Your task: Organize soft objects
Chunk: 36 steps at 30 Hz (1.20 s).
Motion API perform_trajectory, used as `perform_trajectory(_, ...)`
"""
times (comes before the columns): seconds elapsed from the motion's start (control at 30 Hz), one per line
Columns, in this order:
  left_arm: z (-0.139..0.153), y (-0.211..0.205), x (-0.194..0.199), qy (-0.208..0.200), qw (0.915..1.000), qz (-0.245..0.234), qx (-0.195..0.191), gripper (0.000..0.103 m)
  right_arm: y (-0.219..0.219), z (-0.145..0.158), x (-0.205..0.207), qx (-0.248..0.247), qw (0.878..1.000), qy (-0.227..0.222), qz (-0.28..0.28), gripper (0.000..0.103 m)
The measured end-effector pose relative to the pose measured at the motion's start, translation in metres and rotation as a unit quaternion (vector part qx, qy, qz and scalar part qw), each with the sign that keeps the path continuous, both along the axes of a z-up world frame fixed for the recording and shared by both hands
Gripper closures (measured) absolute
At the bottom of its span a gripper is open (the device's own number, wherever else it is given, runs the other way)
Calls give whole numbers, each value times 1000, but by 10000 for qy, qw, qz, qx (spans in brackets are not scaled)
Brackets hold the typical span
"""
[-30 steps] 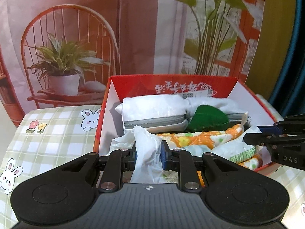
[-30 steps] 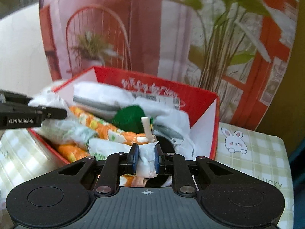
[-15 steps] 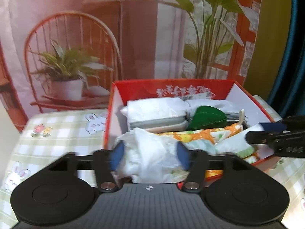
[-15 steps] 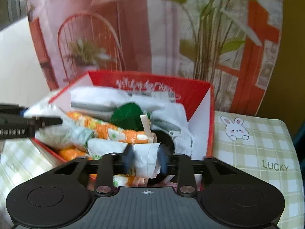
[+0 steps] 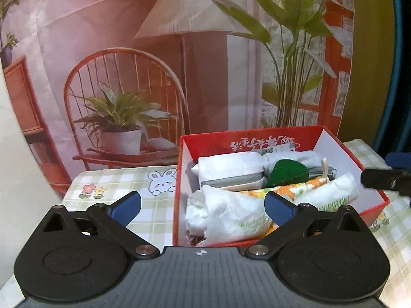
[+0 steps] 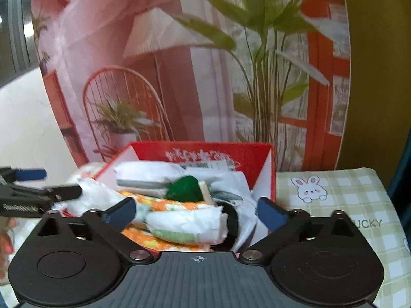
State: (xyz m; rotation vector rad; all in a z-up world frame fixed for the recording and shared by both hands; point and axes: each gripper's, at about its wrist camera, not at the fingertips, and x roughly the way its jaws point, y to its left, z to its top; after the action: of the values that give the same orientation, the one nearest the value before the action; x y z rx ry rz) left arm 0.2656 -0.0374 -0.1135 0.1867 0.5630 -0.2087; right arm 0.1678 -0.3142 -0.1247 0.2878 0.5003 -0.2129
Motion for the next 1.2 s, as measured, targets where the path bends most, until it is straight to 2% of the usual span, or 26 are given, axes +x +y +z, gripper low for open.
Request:
perform_trajectory(0.3, 36, 14, -51, -609, 9981, 86, -106, 0, 28, 37, -31, -21, 9992, -336, -198, 0)
perform_trajectory(0.43, 54, 15, -72, -689, 9972, 222, -211, 0, 40, 55, -45, -185, 9987, -336, -350, 0)
perform_trajectory(0.6, 71, 13, -105, -888, 9954, 151, -336, 0, 53, 78, -73, -203, 9975, -545, -401, 0)
perform_trajectory(0.8, 93, 19, -140, -973, 9925, 251, -690, 0, 73, 100, -97, -611, 9957, -240, -659, 0)
perform_trajectory(0.9, 104, 26, -162, -1249, 9888, 235, -779, 0, 85, 111, -118, -627, 9950, -368, -678, 0)
perform_trajectory(1.03, 119, 26, -186, -1471, 9865, 371, -619, 0, 97, 125, -144, -505, 9944, -661, -651, 0)
perform_trajectory(1.2, 127, 21, -214, -1679, 9844, 378, -371, 0, 111, 136, -166, -670, 9915, -791, -792, 0)
